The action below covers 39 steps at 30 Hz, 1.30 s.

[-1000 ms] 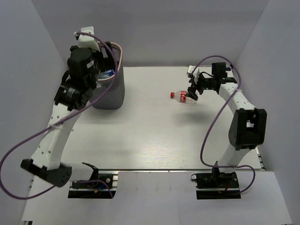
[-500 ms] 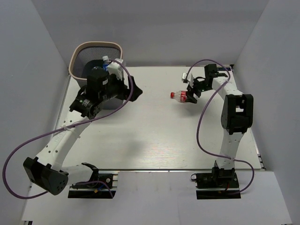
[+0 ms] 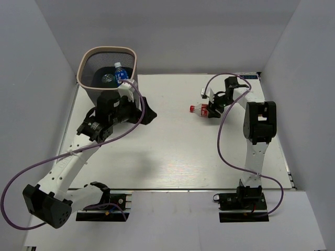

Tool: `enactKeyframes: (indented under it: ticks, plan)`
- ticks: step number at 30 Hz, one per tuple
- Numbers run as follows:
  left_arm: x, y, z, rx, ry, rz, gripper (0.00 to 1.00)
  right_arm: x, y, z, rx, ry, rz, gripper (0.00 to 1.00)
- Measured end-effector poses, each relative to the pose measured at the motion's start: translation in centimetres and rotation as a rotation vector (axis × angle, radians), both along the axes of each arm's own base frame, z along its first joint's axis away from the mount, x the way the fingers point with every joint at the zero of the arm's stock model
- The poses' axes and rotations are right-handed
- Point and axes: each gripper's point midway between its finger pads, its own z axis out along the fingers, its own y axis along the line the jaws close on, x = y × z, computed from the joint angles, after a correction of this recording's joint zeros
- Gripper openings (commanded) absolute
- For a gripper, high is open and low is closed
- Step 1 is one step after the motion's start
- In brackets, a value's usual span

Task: Put the plastic bottles in the bin

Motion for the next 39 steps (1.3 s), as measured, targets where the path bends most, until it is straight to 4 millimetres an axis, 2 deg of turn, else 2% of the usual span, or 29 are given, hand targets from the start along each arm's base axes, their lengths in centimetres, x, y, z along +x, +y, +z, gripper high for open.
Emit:
enactKeyframes:
  ticks: [1,4,6,8,10,13,16,18,20,23,25,27,32,33,34,36,37,39]
  plan:
    - [-0.3,0.1,-1.0,0.003,0.024,0.004,0.99,-0.3,0.0,0.1,-0.002,0.008,0.008,0.09]
    - [-1.4,0.6,-3.8,0.007,0.091,0.021,0.99,-1.5,0.9,0.8,0.034,0.055,0.040,0.04]
    - [-2.2,1.0,-5.6,0.008,0.132,0.032,0.99,-2.0,2.0,2.7,0.084,0.077,0.059,0.03]
    - [-3.0,1.3,-7.0,0.004,0.164,0.041,0.99,-1.5,4.0,6.4,0.168,0.052,0.073,0.03]
    - [-3.8,1.6,-8.2,0.004,0.192,0.047,0.99,-1.2,6.8,11.8,0.254,-0.017,0.092,0.03]
    - [-4.7,1.8,-10.3,0.011,0.242,0.049,0.99,-1.6,12.1,21.7,0.412,-0.199,0.152,0.03]
    - [-5.6,1.9,-12.4,0.026,0.295,0.043,0.99,-4.7,18.2,32.6,0.604,-0.387,0.261,0.04]
    - [-6.2,1.9,-13.7,0.032,0.326,0.034,0.99,-7.5,21.9,38.5,0.724,-0.463,0.346,0.04]
    - [-6.9,2.0,-15.0,0.036,0.362,0.028,0.99,-9.5,25.4,43.2,0.833,-0.535,0.415,0.04]
    - [-7.7,2.1,-16.3,0.040,0.393,0.025,0.99,-10.3,29.2,47.2,0.961,-0.602,0.462,0.04]
    - [-8.1,2.2,-16.5,0.036,0.394,0.021,0.99,-9.7,31.4,48.1,1.035,-0.631,0.453,0.08]
    - [-8.3,2.1,-16.2,0.028,0.384,0.014,0.99,-9.0,33.8,47.2,1.092,-0.631,0.425,0.09]
    - [-8.4,1.9,-15.3,0.005,0.354,0.002,0.99,-6.7,39.7,41.7,1.152,-0.579,0.336,0.14]
    - [-8.4,1.9,-15.3,0.004,0.354,0.001,0.99,-6.5,41.3,39.9,1.151,-0.560,0.316,0.15]
    - [-8.5,1.9,-15.3,0.003,0.356,-0.001,0.99,-6.5,41.8,39.4,1.151,-0.552,0.313,0.15]
    - [-8.7,2.0,-15.4,0.006,0.361,-0.002,0.99,-6.8,43.2,37.9,1.151,-0.537,0.299,0.25]
    - [-8.9,2.1,-15.4,0.007,0.365,-0.003,0.99,-7.1,43.9,37.4,1.153,-0.528,0.294,0.45]
    - [-9.2,2.2,-15.2,0.007,0.364,-0.003,0.99,-7.8,44.6,37.4,1.165,-0.529,0.294,0.66]
